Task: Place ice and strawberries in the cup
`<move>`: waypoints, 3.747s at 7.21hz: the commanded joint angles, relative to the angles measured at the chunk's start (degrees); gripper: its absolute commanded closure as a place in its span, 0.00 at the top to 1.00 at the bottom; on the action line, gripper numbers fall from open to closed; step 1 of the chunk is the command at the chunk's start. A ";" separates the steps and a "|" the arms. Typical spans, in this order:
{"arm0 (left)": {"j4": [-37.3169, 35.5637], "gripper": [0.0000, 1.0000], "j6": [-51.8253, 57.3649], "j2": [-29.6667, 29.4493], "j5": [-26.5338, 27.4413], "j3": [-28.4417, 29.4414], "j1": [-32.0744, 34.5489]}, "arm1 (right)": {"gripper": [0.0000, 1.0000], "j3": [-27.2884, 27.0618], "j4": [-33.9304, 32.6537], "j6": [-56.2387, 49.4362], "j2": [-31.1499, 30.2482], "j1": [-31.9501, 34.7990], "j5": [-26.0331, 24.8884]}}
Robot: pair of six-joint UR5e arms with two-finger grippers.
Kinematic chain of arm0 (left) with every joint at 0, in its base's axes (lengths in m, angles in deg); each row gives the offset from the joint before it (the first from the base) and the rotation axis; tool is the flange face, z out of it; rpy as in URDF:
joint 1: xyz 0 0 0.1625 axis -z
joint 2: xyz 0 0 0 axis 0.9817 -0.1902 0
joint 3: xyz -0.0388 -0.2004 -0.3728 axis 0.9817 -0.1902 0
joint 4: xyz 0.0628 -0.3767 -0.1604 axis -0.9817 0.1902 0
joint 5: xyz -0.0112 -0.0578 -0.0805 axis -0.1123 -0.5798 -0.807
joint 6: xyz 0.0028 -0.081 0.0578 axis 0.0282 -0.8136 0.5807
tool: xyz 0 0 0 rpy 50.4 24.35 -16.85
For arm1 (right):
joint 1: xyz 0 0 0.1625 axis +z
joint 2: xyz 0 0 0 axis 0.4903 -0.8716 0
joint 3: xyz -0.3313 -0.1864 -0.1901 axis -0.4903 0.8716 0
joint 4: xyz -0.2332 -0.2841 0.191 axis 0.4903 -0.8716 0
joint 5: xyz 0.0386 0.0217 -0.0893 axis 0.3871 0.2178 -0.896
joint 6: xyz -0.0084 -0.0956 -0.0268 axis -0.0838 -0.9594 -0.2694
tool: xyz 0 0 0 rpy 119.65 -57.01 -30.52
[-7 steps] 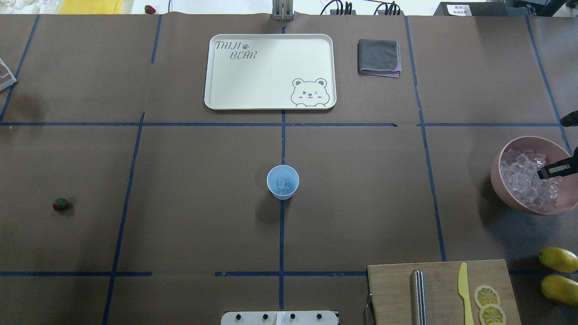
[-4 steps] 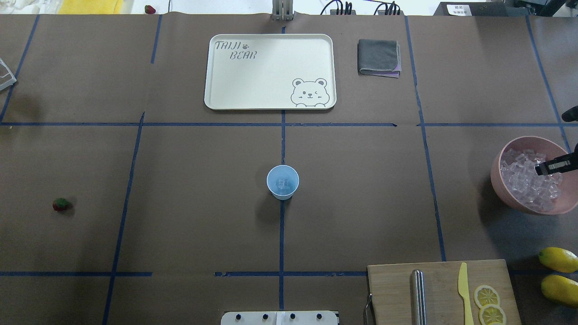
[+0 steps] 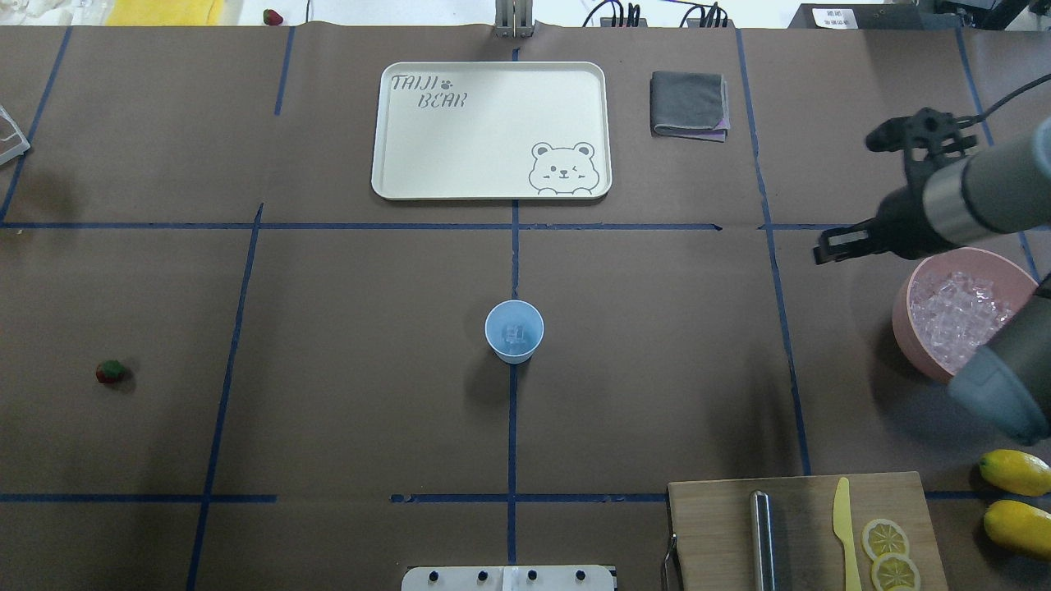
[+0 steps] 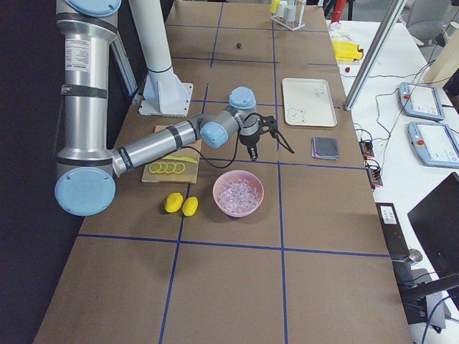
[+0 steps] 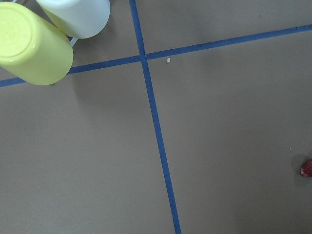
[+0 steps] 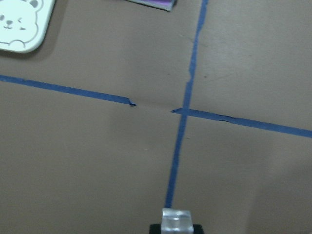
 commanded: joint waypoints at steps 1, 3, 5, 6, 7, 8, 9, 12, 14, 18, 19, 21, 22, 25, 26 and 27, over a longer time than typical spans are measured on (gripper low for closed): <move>0.15 1.00 -0.02 0.00 0.00 0.00 0.00 | 0.00 0.13 -14.72 9.19 16.31 -9.73 -8.40; 0.24 1.00 0.07 0.00 0.00 0.00 -0.09 | 0.00 1.09 -23.16 15.69 27.08 -15.55 -12.58; 0.33 1.00 0.07 -0.09 0.00 0.00 -0.09 | 0.00 4.16 -23.26 19.05 31.67 -19.51 -17.22; 0.33 1.00 0.07 0.00 0.00 0.00 -0.09 | 0.00 5.48 -23.17 19.76 32.82 -21.01 -18.11; 0.33 1.00 0.07 0.00 0.00 0.09 -0.09 | 0.00 9.15 -23.17 20.46 35.71 -21.80 -19.43; 0.33 1.00 0.07 -0.09 0.00 0.09 -0.09 | 0.00 13.71 -23.00 21.95 39.13 -22.86 -20.31; 0.33 1.00 0.07 -0.09 0.00 0.09 -0.18 | 0.00 16.10 -22.91 22.14 40.03 -24.00 -21.63; 0.33 1.00 0.07 -0.09 0.00 0.09 -0.18 | 0.15 16.22 -22.91 20.92 39.17 -25.68 -22.52; 0.33 1.00 0.07 -0.09 0.00 0.09 -0.18 | 0.99 16.22 -22.91 19.85 38.72 -25.94 -22.35; 0.42 1.00 0.07 -0.09 0.09 0.09 -0.09 | 0.99 14.82 -23.17 19.59 38.20 -23.77 -21.47; 0.42 1.00 0.07 -0.09 0.18 0.18 -0.18 | 0.99 13.85 -23.17 16.98 37.24 -20.44 -19.20; 0.42 1.00 -0.19 -0.26 0.53 0.18 -0.18 | 0.99 6.86 -23.17 8.21 28.76 -11.84 -12.09; 0.42 1.00 -0.54 -0.96 0.36 0.00 -0.18 | 0.99 4.98 -23.17 -0.19 24.79 -5.53 -6.58; 2.86 1.00 -0.55 -1.67 0.53 -0.70 -0.18 | 0.99 5.31 -22.90 -33.27 10.30 17.04 8.11; 5.40 1.00 -0.55 -1.58 0.53 -0.62 -0.09 | 0.99 7.32 -23.08 -45.07 6.33 24.17 12.16; 6.65 1.00 -0.55 -1.58 0.53 -0.61 -0.18 | 0.99 9.78 -22.91 -55.11 1.59 30.42 14.90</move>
